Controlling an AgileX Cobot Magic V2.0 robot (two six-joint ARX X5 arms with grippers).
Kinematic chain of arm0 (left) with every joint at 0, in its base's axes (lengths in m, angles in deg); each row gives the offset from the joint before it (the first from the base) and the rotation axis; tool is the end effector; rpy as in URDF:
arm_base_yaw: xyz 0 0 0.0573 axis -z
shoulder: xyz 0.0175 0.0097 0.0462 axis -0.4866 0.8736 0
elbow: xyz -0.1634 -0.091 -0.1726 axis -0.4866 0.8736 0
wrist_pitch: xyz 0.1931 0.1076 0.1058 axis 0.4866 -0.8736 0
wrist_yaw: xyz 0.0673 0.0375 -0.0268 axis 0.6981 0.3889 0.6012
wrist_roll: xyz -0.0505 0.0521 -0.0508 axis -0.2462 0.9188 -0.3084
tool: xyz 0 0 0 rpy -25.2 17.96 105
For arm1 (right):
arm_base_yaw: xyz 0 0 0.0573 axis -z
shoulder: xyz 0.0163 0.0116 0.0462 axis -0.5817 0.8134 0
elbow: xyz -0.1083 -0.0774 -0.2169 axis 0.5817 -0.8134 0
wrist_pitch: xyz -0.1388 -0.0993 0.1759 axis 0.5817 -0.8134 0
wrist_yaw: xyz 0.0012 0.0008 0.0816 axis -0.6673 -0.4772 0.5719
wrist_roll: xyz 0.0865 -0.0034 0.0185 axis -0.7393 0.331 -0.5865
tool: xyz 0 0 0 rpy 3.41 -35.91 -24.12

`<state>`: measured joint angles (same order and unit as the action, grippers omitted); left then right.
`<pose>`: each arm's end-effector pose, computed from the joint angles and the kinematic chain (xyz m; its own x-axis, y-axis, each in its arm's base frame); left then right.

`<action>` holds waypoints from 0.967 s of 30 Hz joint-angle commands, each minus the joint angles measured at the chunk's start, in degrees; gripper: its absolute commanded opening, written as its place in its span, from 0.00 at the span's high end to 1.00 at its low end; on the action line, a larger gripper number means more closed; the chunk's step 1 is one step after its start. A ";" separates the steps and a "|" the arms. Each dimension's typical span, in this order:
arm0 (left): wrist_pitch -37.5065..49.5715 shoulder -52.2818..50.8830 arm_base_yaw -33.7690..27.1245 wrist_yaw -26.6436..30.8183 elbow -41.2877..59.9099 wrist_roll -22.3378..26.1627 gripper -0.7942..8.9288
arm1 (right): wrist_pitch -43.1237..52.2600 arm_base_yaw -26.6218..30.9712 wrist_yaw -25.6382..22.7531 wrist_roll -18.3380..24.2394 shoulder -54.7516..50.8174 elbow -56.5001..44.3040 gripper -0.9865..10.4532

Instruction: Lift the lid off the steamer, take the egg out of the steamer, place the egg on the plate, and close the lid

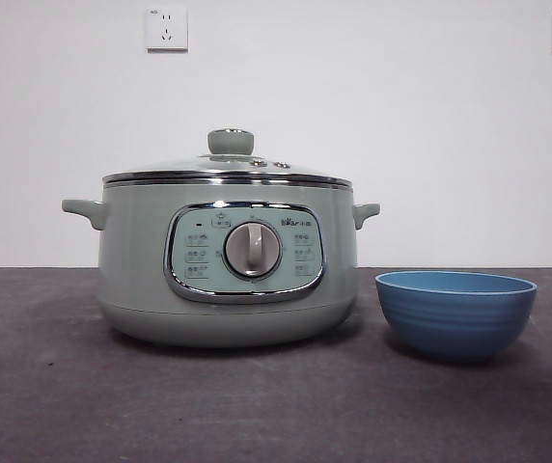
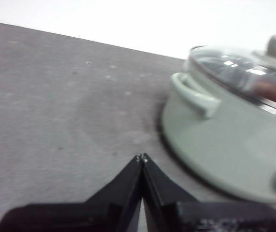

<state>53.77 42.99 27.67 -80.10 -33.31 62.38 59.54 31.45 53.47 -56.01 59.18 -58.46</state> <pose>0.1417 -0.0132 0.1498 0.9686 -0.1972 -0.1517 0.1521 0.9518 -0.2662 0.1418 0.0222 0.1688 0.9722 0.2286 -0.0513 -0.2086 0.9441 0.2552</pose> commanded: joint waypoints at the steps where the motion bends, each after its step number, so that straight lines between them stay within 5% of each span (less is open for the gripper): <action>1: 0.37 -0.09 -0.13 -1.75 -2.97 -3.76 0.93 | -0.02 -0.07 2.21 -3.91 1.18 2.67 0.92; 11: -8.17 1.29 -0.09 -6.75 -15.80 -4.96 0.93 | -7.54 -0.11 13.40 -2.84 13.79 17.00 0.92; 21: -17.38 11.06 -0.09 -18.93 -29.29 -1.73 0.93 | -27.96 -0.17 25.59 11.52 31.80 38.88 0.92; 29: -25.31 22.16 -0.09 -28.81 -39.41 3.87 0.93 | -46.03 -1.31 28.59 21.31 41.27 54.05 0.92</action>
<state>28.92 64.35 27.67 -107.77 -71.98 63.58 14.66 30.33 81.90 -38.06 100.16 -5.26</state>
